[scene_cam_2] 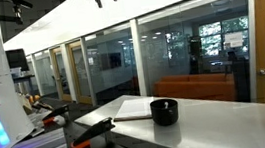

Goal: Remove the marker from the black mug and place it on the book, put the black mug on top of the book

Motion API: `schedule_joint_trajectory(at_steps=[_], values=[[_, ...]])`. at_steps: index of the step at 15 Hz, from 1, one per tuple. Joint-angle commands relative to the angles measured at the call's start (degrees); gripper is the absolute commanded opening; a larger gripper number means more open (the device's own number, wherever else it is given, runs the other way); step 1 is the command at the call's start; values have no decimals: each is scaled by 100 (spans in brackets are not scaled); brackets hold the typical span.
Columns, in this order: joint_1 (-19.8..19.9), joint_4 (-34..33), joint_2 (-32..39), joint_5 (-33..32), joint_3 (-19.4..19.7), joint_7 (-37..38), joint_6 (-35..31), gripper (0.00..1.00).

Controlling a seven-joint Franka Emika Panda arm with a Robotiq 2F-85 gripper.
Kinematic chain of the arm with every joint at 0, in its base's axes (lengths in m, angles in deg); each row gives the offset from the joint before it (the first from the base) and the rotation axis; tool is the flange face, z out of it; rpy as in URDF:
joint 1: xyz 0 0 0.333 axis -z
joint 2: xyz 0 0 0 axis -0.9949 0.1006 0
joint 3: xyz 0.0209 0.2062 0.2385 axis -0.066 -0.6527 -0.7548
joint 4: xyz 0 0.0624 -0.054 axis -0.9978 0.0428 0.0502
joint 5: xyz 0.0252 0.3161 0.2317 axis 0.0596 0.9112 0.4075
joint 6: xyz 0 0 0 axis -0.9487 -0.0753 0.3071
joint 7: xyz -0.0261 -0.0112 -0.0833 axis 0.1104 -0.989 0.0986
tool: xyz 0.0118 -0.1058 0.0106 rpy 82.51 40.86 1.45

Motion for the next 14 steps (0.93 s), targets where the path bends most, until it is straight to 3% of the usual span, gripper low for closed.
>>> schedule_joint_trajectory(at_steps=[1, 9, 14], values=[[0, -10, 3, -1, -1, 2, 11, 100], [-30, -12, 18, 45, 28, -59, 18, 100], [13, 221, 362, -15, 72, -132, -511, 100]])
